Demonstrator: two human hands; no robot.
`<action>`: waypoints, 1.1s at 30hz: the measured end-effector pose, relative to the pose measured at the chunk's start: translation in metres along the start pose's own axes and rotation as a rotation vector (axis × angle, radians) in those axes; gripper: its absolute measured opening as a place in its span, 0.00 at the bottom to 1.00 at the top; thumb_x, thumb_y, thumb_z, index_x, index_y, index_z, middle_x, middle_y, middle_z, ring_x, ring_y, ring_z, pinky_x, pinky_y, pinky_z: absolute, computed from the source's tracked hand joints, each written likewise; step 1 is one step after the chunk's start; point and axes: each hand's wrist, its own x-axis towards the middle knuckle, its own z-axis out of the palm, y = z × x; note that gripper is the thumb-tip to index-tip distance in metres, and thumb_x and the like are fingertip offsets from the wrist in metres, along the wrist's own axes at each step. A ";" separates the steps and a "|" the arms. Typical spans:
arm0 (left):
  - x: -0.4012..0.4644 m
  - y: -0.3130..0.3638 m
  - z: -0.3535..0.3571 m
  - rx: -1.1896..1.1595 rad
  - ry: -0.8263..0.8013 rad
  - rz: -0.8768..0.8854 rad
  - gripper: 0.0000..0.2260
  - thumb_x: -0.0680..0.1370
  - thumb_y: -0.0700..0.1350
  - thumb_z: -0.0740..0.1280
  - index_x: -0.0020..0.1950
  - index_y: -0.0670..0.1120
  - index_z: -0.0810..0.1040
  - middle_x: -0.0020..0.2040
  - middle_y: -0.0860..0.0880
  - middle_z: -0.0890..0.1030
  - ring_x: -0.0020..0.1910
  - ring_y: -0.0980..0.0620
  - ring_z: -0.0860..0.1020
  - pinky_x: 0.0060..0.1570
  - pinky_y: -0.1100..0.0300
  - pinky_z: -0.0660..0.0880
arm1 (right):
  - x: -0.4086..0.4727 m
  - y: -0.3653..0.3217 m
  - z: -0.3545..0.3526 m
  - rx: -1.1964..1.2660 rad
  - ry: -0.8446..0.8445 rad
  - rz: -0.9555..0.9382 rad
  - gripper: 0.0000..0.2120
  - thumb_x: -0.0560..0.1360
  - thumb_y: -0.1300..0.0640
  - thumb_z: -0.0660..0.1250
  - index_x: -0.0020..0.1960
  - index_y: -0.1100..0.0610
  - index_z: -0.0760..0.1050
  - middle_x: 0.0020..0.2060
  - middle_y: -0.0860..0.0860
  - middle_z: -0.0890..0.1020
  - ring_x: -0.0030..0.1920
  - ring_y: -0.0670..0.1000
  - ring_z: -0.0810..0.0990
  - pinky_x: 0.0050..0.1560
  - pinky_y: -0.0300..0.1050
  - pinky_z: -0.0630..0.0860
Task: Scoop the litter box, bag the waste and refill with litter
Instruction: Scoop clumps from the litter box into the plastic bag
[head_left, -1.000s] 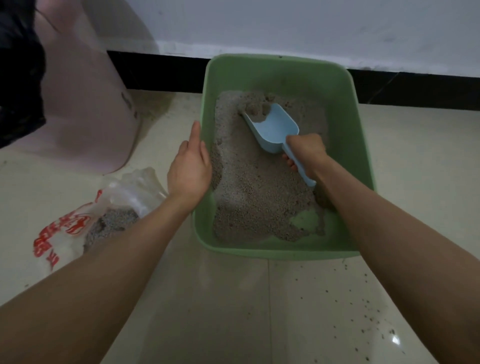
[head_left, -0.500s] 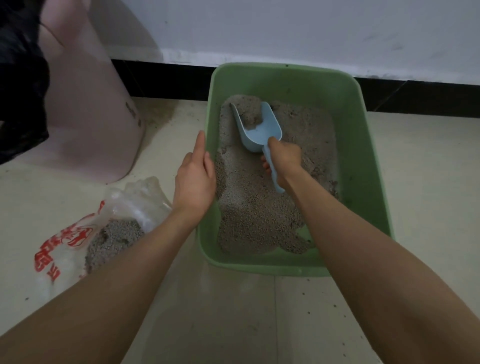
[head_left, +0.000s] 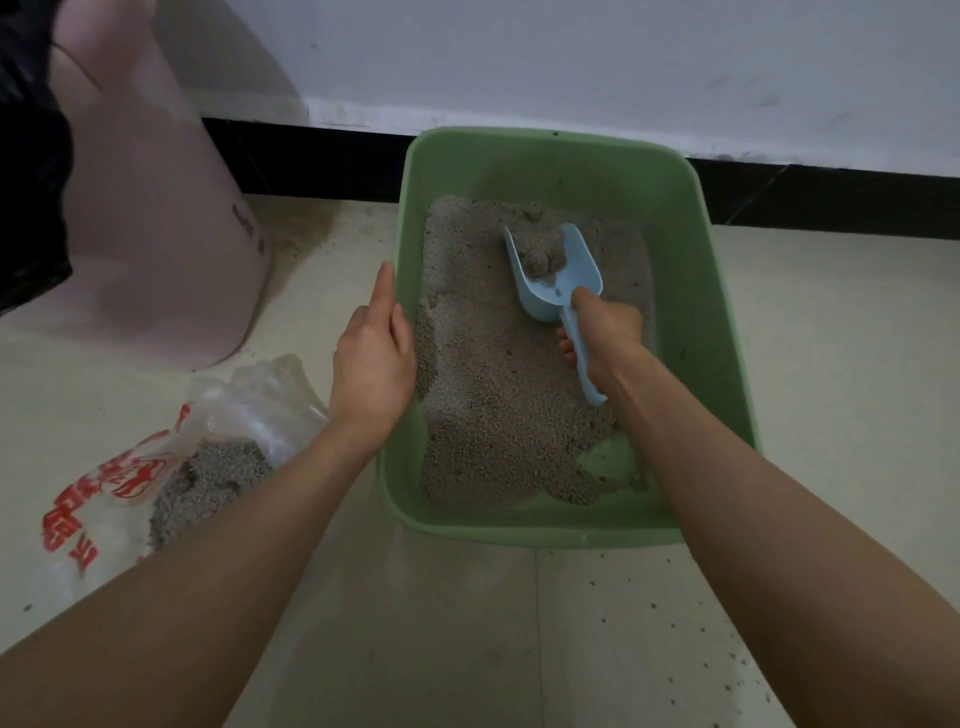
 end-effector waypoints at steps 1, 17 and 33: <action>0.000 0.000 0.000 -0.003 -0.001 -0.003 0.21 0.82 0.44 0.51 0.76 0.48 0.55 0.44 0.44 0.72 0.41 0.49 0.69 0.42 0.58 0.63 | 0.001 -0.001 0.001 -0.010 0.000 0.002 0.10 0.77 0.57 0.60 0.51 0.65 0.74 0.31 0.55 0.74 0.29 0.50 0.72 0.27 0.41 0.69; 0.001 -0.002 0.000 0.002 0.019 0.013 0.21 0.82 0.43 0.51 0.76 0.48 0.56 0.51 0.39 0.76 0.44 0.48 0.71 0.44 0.59 0.64 | 0.015 0.005 0.022 0.097 -0.012 -0.185 0.07 0.79 0.57 0.56 0.48 0.59 0.71 0.35 0.51 0.73 0.33 0.47 0.72 0.30 0.37 0.68; 0.002 0.000 0.000 0.055 0.016 0.012 0.22 0.82 0.44 0.51 0.76 0.48 0.54 0.43 0.44 0.72 0.39 0.49 0.70 0.40 0.56 0.63 | -0.017 0.023 -0.013 0.004 -0.069 -0.143 0.08 0.80 0.58 0.56 0.50 0.61 0.71 0.45 0.56 0.74 0.35 0.48 0.74 0.32 0.37 0.68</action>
